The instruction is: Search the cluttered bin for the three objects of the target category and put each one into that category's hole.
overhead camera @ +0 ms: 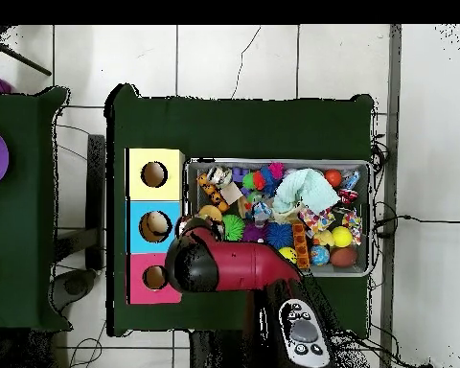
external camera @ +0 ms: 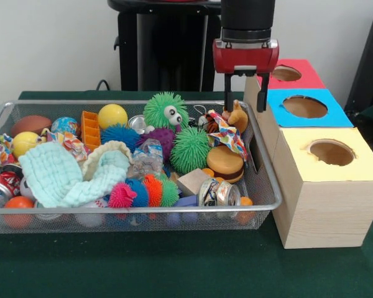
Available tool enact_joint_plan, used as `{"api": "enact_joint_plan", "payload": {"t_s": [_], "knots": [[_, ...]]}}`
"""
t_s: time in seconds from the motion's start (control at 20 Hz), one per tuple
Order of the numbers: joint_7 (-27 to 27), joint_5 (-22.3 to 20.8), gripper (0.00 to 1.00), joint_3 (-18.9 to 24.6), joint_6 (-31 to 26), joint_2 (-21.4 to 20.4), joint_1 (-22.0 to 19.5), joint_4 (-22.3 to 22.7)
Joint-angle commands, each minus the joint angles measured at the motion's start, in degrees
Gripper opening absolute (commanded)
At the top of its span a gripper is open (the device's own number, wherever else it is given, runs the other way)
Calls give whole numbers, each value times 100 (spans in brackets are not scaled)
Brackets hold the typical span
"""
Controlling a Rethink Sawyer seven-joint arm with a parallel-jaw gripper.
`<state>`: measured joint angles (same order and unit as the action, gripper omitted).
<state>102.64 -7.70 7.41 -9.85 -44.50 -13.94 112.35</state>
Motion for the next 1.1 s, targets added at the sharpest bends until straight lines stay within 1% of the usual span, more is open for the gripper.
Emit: {"api": "enact_joint_plan", "payload": {"t_s": [0.05,0.15,0.25,0.35,0.5,0.65,0.8,0.9,1.1], "knots": [[445,-363,100,352,520,716,-173,-181],[394,-462,100,352,642,818,-216,-169],[341,-496,100,404,539,837,-306,-82],[373,-549,100,410,543,756,-343,90],[507,-634,100,305,690,756,-274,292],[687,-740,100,138,1073,941,-150,329],[760,-782,100,98,1331,1186,-118,291],[738,-818,100,133,1375,1272,-153,292],[741,-794,100,238,1268,1222,-184,445]]}}
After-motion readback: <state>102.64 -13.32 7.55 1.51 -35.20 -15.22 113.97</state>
